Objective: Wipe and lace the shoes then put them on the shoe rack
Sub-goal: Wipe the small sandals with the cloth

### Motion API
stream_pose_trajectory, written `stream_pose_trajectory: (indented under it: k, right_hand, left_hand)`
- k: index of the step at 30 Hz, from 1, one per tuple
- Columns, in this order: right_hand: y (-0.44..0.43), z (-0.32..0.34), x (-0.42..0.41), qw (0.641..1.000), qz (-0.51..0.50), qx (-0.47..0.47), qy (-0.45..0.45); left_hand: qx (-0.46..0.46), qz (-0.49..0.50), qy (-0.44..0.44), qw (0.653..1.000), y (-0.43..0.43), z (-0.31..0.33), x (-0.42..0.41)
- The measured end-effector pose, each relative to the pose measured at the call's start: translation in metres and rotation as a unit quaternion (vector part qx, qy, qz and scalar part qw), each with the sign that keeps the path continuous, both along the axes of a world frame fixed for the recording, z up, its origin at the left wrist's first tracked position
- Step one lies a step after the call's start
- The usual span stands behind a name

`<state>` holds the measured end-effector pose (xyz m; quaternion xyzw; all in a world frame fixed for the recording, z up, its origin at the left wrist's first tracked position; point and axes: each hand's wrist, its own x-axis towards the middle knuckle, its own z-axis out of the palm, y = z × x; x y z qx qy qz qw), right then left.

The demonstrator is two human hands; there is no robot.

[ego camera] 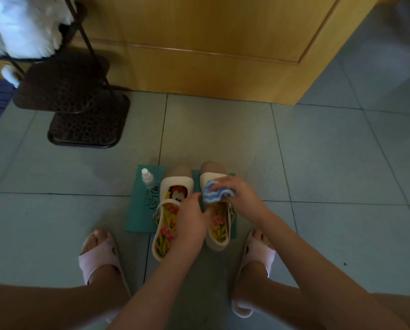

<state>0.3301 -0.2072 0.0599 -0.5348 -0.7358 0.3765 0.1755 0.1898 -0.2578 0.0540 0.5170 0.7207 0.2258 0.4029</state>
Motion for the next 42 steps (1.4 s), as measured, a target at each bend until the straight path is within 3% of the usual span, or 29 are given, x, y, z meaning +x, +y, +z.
stream_pose_trajectory:
  k: [2,6,12,18,23,25,27,30,32,38,42]
  right_hand:
    - [-0.004,-0.008,0.005,0.995,0.066,0.009,-0.069]
    - [-0.01,-0.02,0.009,0.988,0.088,0.014,-0.123]
    - [-0.019,-0.029,0.021,0.977,0.117,0.062,-0.165]
    - [-0.041,-0.037,0.043,0.977,0.036,0.125,-0.169]
    - [-0.075,-0.055,0.047,0.973,-0.024,0.07,-0.22]
    - [-0.089,-0.065,0.048,0.98,-0.069,-0.046,-0.179]
    - [-0.093,-0.062,0.047,0.979,-0.117,-0.074,-0.151]
    - [-0.073,-0.034,0.046,0.964,-0.262,-0.04,-0.033]
    - [-0.046,-0.012,0.039,0.954,-0.298,0.002,0.027]
    - [-0.007,0.014,-0.049,0.993,-0.104,-0.027,0.054]
    - [-0.002,-0.004,-0.105,0.999,0.037,-0.021,-0.009]
  left_hand:
    - [-0.034,0.0,0.026,0.999,0.003,-0.009,0.004]
    - [-0.079,-0.017,0.071,0.994,0.009,-0.024,0.011]
    - [-0.055,0.022,0.051,0.997,0.006,-0.033,0.01]
    - [-0.034,0.045,0.023,0.998,0.002,-0.034,0.009]
    - [-0.037,0.05,0.008,0.998,0.001,-0.031,0.01]
    - [-0.038,0.049,0.009,0.998,0.001,-0.03,0.01]
    - [-0.042,0.042,0.011,0.998,0.0,-0.03,0.009]
    - [-0.048,0.016,0.017,0.999,0.0,-0.024,0.006]
    - [-0.045,0.008,0.035,0.998,0.002,-0.012,-0.001]
    - [0.067,0.129,0.07,0.987,-0.015,0.014,-0.062]
    - [-0.054,0.108,0.032,0.992,-0.018,-0.014,-0.097]
